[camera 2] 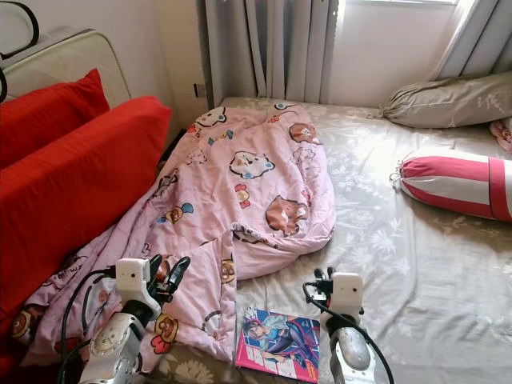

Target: Clean up the room

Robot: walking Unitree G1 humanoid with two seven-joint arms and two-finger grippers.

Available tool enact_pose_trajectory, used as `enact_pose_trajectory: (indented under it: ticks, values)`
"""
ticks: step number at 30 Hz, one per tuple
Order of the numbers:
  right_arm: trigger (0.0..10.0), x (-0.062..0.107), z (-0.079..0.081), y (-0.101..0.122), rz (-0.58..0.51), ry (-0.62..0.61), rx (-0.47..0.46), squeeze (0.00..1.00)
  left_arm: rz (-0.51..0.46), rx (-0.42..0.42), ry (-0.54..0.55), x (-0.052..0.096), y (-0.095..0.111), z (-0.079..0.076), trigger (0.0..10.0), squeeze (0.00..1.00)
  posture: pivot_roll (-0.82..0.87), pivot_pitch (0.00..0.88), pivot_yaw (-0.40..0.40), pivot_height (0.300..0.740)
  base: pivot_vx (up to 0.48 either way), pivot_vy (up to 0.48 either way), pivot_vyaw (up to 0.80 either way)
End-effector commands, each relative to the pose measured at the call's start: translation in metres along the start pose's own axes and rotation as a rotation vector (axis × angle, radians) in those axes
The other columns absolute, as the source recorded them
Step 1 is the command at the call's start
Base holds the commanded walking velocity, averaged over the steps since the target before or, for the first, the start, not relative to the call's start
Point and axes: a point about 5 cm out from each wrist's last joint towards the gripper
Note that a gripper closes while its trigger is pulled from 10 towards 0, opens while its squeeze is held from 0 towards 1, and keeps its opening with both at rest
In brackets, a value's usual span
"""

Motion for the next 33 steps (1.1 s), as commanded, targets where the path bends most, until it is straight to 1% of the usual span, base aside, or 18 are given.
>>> enact_pose_trajectory:
  ticks: [1, 2, 4, 7, 10, 12, 14, 18, 19, 20, 22, 29, 30, 31, 33]
  values:
    - [10.0, 0.002, 0.003, -0.001, 0.006, 0.009, 0.019, 0.00, 0.003, 0.001, 0.004, 0.001, 0.001, 0.000, 10.0, 0.00, 0.04, 0.025, -0.008, 0.726, 0.000, 0.000, 0.00]
    - [10.0, 0.002, 0.003, -0.001, 0.006, 0.009, 0.019, 0.00, 0.003, 0.001, 0.004, 0.001, 0.001, 0.000, 10.0, 0.00, 0.04, 0.025, -0.008, 0.726, 0.000, 0.000, 0.00]
    - [10.0, 0.003, 0.003, 0.000, -0.002, -0.001, 0.018, 0.00, 0.007, 0.004, 0.005, 0.001, 0.000, -0.001, 10.0, 0.00, 0.04, 0.027, -0.008, 0.706, 0.000, 0.000, 0.00]
    - [10.0, 0.003, 0.004, 0.005, -0.034, -0.008, 0.015, 0.00, 0.011, 0.008, 0.006, 0.001, 0.000, -0.001, 10.0, 0.00, 0.03, 0.028, -0.008, 0.706, 0.000, 0.000, 0.00]
    - [10.0, 0.003, 0.004, 0.006, -0.030, -0.005, 0.034, 0.00, 0.012, 0.030, 0.015, 0.000, 0.001, -0.002, 10.0, 0.00, 0.04, 0.034, -0.010, 0.706, 0.000, 0.000, 0.00]
    - [10.0, 0.003, 0.005, 0.006, -0.028, -0.005, 0.034, 0.00, 0.012, 0.029, 0.013, -0.001, 0.002, -0.003, 10.0, 0.00, 0.04, 0.034, -0.011, 0.706, 0.000, 0.000, 0.00]
    - [10.0, 0.003, 0.006, 0.004, 0.000, -0.002, 0.031, 0.00, 0.012, 0.024, 0.009, -0.001, 0.003, -0.003, 10.0, 0.00, 0.04, 0.039, -0.011, 0.706, 0.000, 0.000, 0.00]
    - [10.0, 0.002, 0.007, 0.004, 0.013, 0.013, 0.042, 0.00, 0.018, 0.023, 0.008, -0.001, 0.002, -0.003, 10.0, 0.00, 0.04, 0.040, -0.011, 0.681, 0.000, 0.000, 0.00]
    - [10.0, 0.002, 0.007, 0.005, -0.001, 0.010, 0.041, 0.00, 0.019, 0.022, 0.008, -0.001, 0.002, -0.003, 10.0, 0.00, 0.04, 0.040, -0.011, 0.676, 0.000, 0.000, 0.00]
    - [10.0, 0.002, 0.007, 0.007, -0.015, 0.006, 0.033, 0.00, 0.019, 0.021, 0.008, -0.001, 0.002, -0.003, 10.0, 0.00, 0.04, 0.040, -0.011, 0.676, 0.000, 0.000, 0.00]
    - [10.0, 0.002, 0.009, 0.006, 0.008, 0.006, 0.033, 0.00, 0.021, 0.022, 0.012, -0.001, 0.002, -0.003, 10.0, 0.00, 0.04, 0.040, -0.012, 0.676, 0.000, 0.000, 0.00]
    - [10.0, 0.002, 0.011, 0.009, -0.004, 0.026, 0.039, 0.00, 0.022, 0.023, 0.010, -0.002, 0.002, -0.004, 10.0, 0.00, 0.04, 0.041, -0.012, 0.676, 0.000, 0.000, 0.00]
    - [10.0, 0.001, 0.012, 0.009, 0.005, 0.030, 0.045, 0.00, 0.022, 0.023, 0.010, -0.002, 0.003, -0.004, 10.0, 0.00, 0.04, 0.041, -0.012, 0.676, 0.000, 0.000, 0.00]
    - [10.0, 0.001, 0.013, 0.007, 0.029, 0.030, 0.034, 0.00, 0.023, 0.022, 0.006, -0.002, 0.002, -0.005, 10.0, 0.00, 0.04, 0.041, -0.012, 0.676, 0.000, 0.000, 0.00]
    - [10.0, 0.001, 0.014, 0.006, 0.037, 0.031, 0.020, 0.00, 0.024, 0.020, 0.003, -0.002, 0.002, -0.006, 10.0, 0.00, 0.05, 0.035, -0.011, 0.671, 0.000, 0.000, 0.00]
Point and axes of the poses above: a point about 5 cm out from each wrist's last joint towards the gripper, its own x axis pointing back from the gripper into the wrist, its own y axis along the axis of the wrist's last joint, z = x × y, and after that the axes turned 15 degrees about x, right-handed
